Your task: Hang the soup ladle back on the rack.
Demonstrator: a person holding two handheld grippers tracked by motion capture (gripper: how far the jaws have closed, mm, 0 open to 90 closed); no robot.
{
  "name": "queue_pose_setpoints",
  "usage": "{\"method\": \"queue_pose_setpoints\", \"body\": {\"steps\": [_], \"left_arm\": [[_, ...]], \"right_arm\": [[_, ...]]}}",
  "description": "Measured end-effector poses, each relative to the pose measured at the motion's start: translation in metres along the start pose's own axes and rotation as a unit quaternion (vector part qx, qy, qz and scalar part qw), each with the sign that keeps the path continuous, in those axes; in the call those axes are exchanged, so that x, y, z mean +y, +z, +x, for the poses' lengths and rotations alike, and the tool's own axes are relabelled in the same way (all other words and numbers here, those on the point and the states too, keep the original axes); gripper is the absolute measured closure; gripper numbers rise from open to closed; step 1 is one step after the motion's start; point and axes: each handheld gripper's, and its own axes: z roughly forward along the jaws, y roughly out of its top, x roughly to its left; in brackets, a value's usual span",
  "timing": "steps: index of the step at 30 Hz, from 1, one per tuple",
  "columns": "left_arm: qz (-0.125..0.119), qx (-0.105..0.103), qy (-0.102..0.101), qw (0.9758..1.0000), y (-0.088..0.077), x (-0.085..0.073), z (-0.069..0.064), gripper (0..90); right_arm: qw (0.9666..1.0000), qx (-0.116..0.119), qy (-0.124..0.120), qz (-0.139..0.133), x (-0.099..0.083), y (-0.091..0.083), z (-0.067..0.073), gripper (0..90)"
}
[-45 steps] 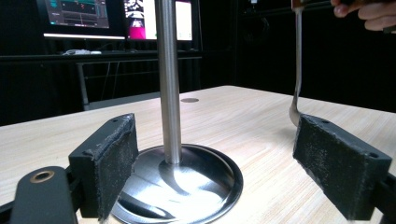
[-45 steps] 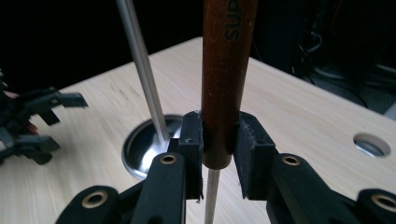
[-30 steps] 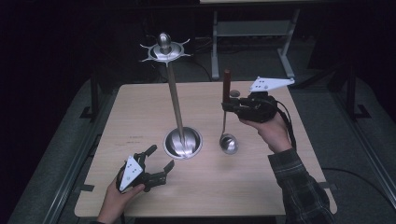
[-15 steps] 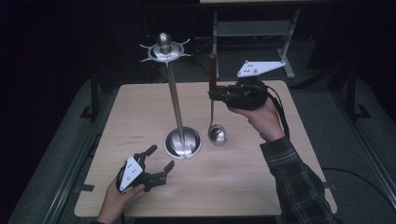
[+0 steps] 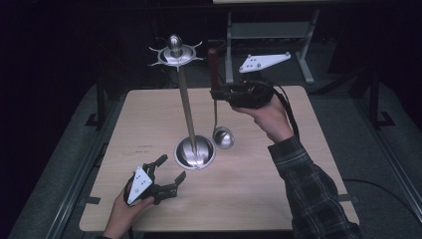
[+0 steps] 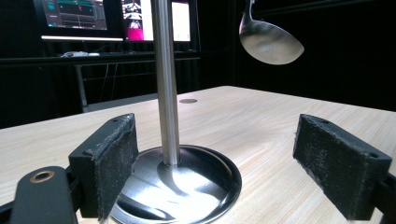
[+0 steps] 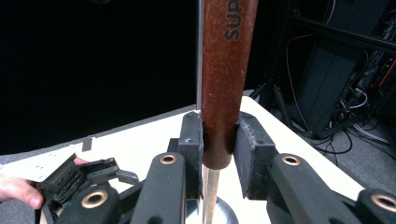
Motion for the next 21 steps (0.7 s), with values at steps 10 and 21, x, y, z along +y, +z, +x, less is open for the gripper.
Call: {"method": "queue_pose_setpoints", "body": {"steps": [10,21], "left_arm": [[0.000,0.000,0.000,1.0000,0.000,0.000,0.000,13.4],[0.000,-0.001,-0.003,1.0000,0.000,0.000,-0.001,13.4]], "right_arm": [[1.0000,0.001,-0.003,0.007,0.004,0.010,-0.004,73.4],[0.9998,0.006,-0.009,0.016,0.007,0.024,-0.007,73.4]]}}
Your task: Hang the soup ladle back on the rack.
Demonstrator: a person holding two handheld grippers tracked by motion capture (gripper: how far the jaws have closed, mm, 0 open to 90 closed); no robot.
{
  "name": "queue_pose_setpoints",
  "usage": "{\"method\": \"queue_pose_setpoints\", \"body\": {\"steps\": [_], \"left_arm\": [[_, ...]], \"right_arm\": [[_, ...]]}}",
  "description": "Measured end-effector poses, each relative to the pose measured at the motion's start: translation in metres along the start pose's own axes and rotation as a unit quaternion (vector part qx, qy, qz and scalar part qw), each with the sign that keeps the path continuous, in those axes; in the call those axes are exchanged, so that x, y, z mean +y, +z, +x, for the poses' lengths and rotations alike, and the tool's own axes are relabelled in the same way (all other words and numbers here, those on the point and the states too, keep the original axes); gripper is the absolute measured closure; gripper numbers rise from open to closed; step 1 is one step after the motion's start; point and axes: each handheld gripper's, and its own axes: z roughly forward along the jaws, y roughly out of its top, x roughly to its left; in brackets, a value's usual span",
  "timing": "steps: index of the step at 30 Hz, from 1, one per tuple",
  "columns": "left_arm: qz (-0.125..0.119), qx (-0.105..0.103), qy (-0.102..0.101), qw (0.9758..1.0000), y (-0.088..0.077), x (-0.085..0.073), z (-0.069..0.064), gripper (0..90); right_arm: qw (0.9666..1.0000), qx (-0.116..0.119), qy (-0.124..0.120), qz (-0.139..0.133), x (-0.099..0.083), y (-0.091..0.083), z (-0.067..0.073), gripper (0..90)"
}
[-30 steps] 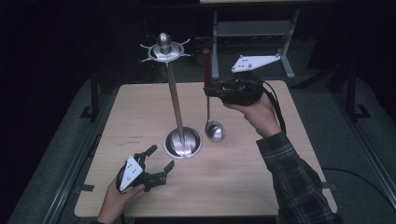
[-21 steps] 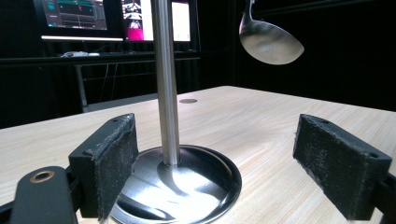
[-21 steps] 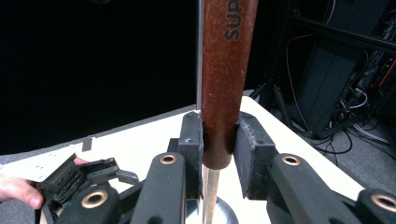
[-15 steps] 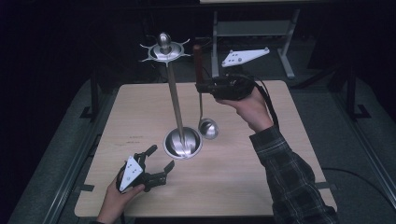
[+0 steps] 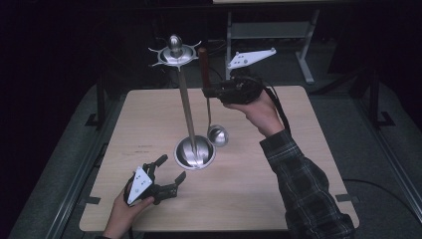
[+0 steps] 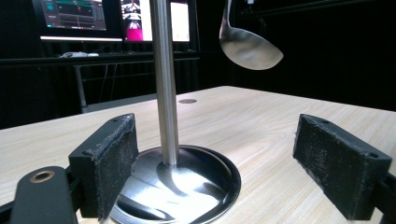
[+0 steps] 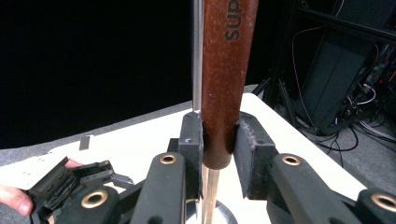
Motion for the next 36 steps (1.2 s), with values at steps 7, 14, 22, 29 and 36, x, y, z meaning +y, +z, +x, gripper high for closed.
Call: {"method": "queue_pose_setpoints", "body": {"steps": [7,14,22,29,36], "left_arm": [[-0.001,0.000,0.000,1.0000,0.000,0.000,0.000,13.4],[0.000,0.000,0.000,1.0000,0.000,0.000,0.000,13.4],[0.001,0.000,0.001,1.0000,0.000,0.000,0.000,13.4],[0.001,0.000,0.000,1.0000,0.000,0.000,0.000,13.4],[0.001,0.000,0.002,1.0000,0.000,0.000,0.000,13.4]], "right_arm": [[1.0000,0.004,0.002,0.003,-0.001,0.007,-0.002,73.4],[0.9999,0.010,0.004,0.001,-0.001,0.012,-0.001,73.0],[1.0000,0.004,0.005,0.000,-0.002,0.011,0.000,69.1],[1.0000,0.000,0.004,0.001,-0.005,0.006,0.000,64.4],[0.9999,-0.010,0.008,-0.004,-0.008,-0.001,0.000,57.0]]}}
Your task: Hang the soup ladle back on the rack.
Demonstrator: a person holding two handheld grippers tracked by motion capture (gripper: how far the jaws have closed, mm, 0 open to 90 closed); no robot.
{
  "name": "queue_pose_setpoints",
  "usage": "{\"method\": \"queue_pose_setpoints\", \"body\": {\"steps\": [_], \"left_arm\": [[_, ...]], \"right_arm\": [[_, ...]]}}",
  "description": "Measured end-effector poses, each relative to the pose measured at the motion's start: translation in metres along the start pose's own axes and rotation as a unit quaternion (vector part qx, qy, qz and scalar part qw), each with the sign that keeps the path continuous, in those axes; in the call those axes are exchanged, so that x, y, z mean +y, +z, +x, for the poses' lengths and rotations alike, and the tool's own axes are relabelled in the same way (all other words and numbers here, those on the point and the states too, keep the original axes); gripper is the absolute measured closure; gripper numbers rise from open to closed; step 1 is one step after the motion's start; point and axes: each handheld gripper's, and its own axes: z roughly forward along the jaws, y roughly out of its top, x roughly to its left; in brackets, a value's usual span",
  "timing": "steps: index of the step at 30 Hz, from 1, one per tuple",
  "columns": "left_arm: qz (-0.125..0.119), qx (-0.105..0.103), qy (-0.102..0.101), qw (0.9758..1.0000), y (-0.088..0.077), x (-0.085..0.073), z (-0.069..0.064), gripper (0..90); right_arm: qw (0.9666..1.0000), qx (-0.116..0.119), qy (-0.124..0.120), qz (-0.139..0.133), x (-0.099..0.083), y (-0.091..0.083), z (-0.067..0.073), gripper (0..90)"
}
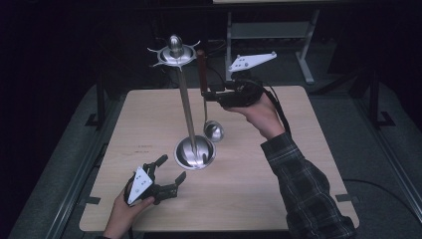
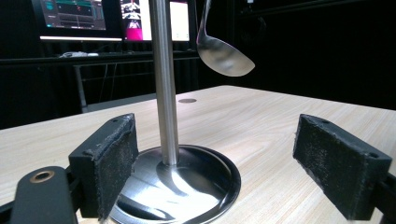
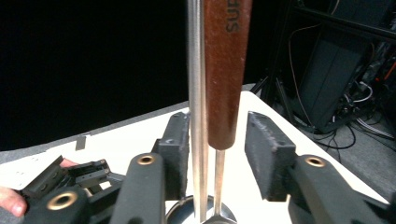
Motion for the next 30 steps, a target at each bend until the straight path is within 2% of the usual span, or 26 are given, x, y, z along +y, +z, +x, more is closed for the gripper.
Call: {"method": "queue_pose_setpoints", "body": {"steps": [12,16,30], "left_arm": [[0.001,0.001,-0.002,1.0000,0.000,0.000,0.000,13.4],[0.000,0.001,-0.003,1.0000,0.000,0.000,0.000,13.3],[-0.004,0.003,-0.008,1.0000,0.001,0.000,0.001,13.4]], "right_arm": [[0.9998,-0.014,0.016,0.005,-0.017,-0.011,-0.005,42.4],[0.9993,-0.028,0.020,0.015,-0.026,-0.016,-0.007,36.7],[0.9973,-0.054,0.044,0.023,-0.064,-0.035,-0.013,28.3]]}}
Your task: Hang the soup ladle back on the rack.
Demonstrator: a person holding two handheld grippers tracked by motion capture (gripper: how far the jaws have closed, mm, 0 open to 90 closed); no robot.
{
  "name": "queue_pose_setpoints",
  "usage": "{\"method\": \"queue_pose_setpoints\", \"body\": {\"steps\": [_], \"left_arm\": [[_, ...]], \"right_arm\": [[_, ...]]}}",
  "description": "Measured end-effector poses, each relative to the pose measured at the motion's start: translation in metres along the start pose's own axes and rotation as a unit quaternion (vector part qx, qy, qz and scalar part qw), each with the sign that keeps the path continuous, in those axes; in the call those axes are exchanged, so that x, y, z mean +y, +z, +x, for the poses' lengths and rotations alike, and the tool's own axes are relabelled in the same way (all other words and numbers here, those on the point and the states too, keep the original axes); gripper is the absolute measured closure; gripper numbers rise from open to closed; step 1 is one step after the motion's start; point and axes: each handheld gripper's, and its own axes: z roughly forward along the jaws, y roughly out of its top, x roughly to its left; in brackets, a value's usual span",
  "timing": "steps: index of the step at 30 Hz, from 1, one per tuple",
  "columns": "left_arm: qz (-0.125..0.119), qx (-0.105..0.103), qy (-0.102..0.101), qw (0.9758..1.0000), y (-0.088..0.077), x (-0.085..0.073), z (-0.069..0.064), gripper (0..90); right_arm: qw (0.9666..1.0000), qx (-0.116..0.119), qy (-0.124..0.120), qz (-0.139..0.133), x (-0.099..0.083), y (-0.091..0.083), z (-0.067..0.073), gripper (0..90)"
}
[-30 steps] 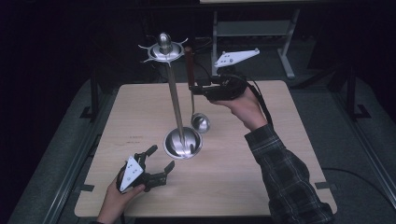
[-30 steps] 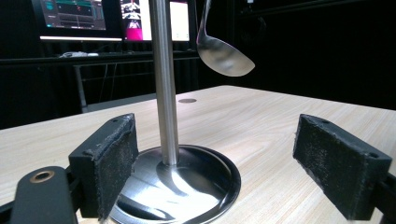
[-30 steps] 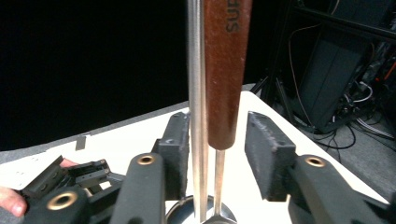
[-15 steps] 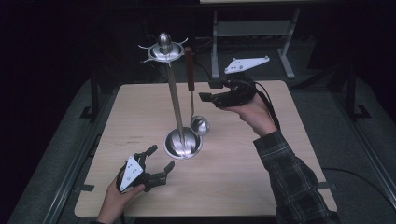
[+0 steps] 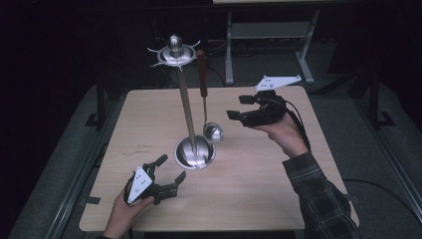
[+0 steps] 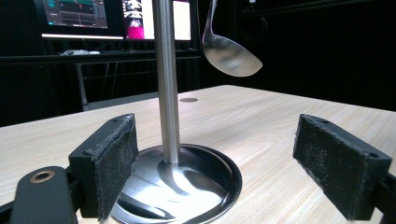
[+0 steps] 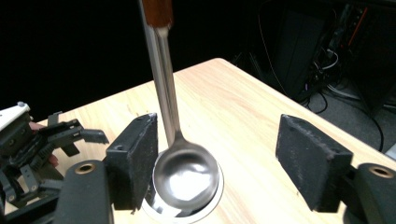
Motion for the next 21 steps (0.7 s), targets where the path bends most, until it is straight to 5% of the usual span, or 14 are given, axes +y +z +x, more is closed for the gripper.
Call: {"method": "queue_pose_setpoints", "body": {"steps": [21], "left_arm": [[0.002,0.003,-0.001,1.0000,-0.001,0.000,0.001,13.4]], "right_arm": [[0.9980,-0.045,0.042,0.009,-0.069,-0.019,-0.015,13.0]]}}
